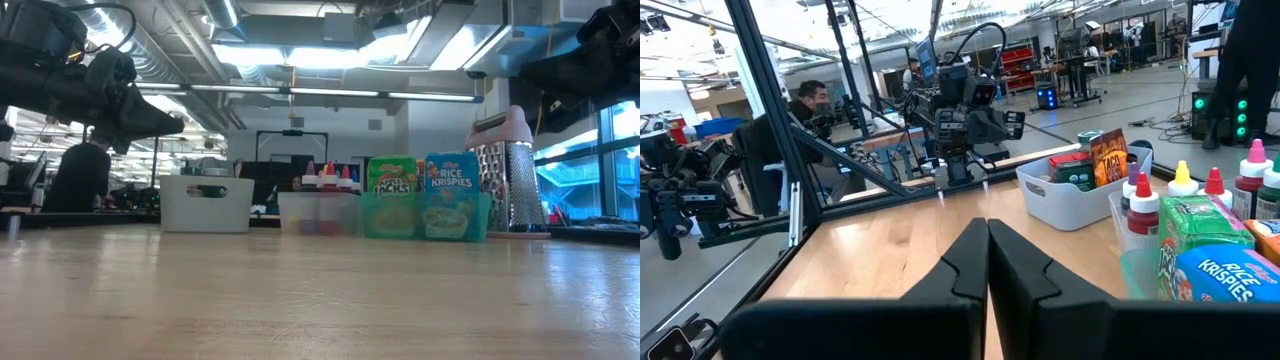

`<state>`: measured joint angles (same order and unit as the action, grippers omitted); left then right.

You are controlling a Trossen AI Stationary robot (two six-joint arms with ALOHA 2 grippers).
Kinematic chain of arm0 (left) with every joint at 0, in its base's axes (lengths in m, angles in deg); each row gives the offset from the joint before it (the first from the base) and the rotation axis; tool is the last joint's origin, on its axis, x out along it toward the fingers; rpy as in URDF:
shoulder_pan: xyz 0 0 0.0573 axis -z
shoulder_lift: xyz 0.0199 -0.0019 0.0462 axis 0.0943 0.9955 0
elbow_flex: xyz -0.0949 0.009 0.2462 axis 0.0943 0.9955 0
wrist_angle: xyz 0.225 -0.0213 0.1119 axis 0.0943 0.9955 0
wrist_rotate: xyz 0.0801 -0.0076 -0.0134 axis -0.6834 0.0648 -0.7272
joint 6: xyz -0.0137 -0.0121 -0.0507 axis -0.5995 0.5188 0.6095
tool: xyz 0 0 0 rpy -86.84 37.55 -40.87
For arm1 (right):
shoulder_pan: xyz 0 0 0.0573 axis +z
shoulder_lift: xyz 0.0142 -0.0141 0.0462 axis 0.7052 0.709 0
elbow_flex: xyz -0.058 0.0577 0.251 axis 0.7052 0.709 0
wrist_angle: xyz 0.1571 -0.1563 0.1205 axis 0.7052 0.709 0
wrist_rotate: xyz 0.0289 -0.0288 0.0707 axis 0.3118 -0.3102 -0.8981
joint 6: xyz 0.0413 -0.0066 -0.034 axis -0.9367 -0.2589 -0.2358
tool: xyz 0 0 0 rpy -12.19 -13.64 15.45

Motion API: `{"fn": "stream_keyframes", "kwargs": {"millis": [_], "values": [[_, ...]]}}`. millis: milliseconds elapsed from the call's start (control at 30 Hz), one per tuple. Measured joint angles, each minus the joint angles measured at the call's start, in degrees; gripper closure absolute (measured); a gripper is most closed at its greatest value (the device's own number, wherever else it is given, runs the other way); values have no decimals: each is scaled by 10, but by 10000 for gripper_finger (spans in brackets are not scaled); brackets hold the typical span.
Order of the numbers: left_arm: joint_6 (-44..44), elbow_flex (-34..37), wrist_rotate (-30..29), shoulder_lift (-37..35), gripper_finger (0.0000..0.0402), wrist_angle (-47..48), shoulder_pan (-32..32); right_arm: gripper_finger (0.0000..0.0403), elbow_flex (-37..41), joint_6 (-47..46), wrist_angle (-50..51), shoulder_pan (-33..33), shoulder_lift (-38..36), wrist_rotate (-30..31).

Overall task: Pick & Place Kitchen Items
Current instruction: Return to Home Position

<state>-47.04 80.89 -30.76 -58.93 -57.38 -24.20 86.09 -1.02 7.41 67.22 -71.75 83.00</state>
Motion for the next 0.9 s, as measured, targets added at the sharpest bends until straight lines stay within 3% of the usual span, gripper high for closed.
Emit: {"fn": "stream_keyframes", "kwargs": {"millis": [900], "values": [[0,0,0,0,389,0,0,394,0,0,0,0,0,-1]]}}
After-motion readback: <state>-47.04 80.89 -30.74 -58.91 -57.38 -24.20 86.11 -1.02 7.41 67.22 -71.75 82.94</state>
